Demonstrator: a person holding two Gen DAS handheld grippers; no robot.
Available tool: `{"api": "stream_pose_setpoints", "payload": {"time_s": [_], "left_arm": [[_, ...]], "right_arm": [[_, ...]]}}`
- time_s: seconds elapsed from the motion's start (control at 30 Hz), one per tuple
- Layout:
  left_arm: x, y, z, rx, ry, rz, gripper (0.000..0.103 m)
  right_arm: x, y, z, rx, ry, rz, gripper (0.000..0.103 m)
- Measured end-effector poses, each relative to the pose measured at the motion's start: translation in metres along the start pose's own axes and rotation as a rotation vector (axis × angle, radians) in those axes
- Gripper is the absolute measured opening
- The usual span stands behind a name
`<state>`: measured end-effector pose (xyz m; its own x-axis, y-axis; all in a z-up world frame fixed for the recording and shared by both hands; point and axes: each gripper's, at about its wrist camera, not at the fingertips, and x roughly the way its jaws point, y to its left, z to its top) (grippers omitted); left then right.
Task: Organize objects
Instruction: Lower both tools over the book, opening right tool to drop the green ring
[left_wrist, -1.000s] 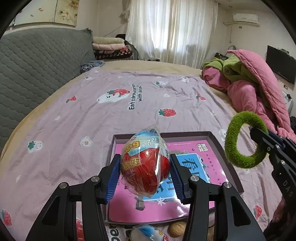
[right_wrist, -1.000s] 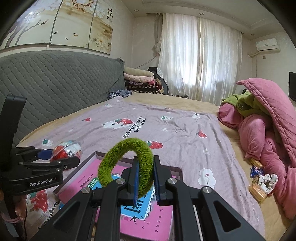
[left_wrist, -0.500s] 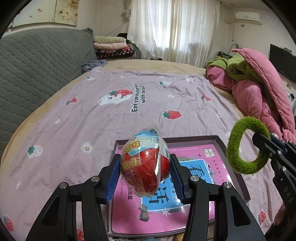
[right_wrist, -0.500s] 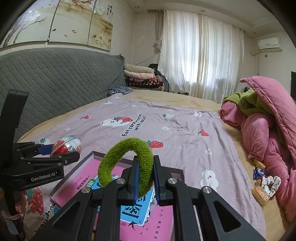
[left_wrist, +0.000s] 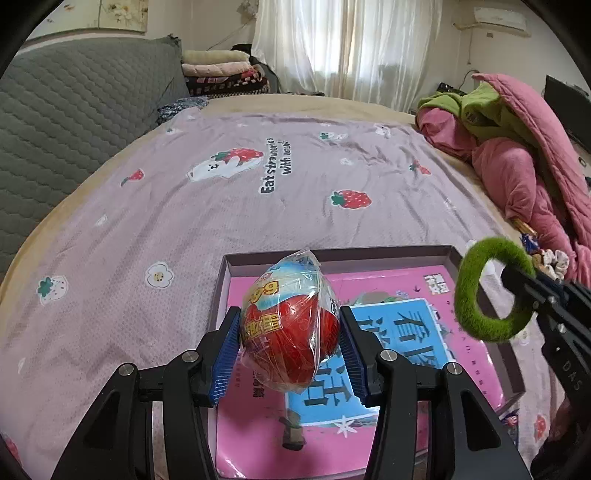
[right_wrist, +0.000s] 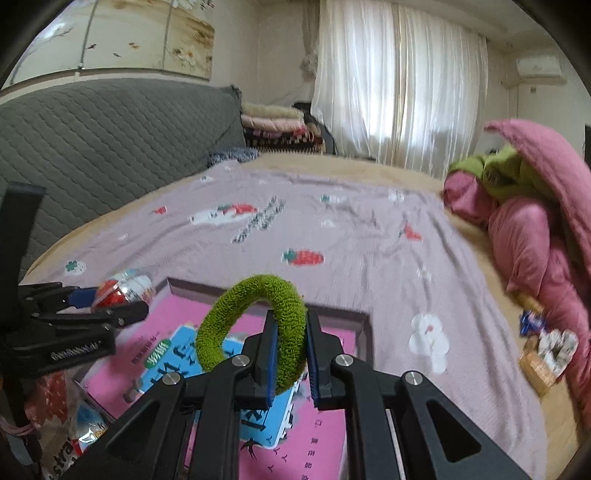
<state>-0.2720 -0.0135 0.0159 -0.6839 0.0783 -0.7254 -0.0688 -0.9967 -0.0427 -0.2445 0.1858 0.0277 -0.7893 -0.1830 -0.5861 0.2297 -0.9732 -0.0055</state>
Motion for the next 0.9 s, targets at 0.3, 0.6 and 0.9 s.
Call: {"api": "stream_pose_setpoints", "payload": {"time_s": [0.3, 0.6, 0.9], "left_arm": [[0.02, -0.002, -0.01, 0.004, 0.066, -0.035, 0.052], [0.042, -0.002, -0.019, 0.011, 0.136, -0.032, 0.052], [0.052, -0.001, -0.025, 0.006, 0.188, -0.035, 0.053]], "right_arm": [[0.024, 0.0, -0.015, 0.0, 0.081, -0.002, 0.014], [0.046, -0.003, -0.029, -0.001, 0.16, -0.029, 0.014], [0.06, -0.005, -0.041, 0.0, 0.209, -0.047, 0.014]]}}
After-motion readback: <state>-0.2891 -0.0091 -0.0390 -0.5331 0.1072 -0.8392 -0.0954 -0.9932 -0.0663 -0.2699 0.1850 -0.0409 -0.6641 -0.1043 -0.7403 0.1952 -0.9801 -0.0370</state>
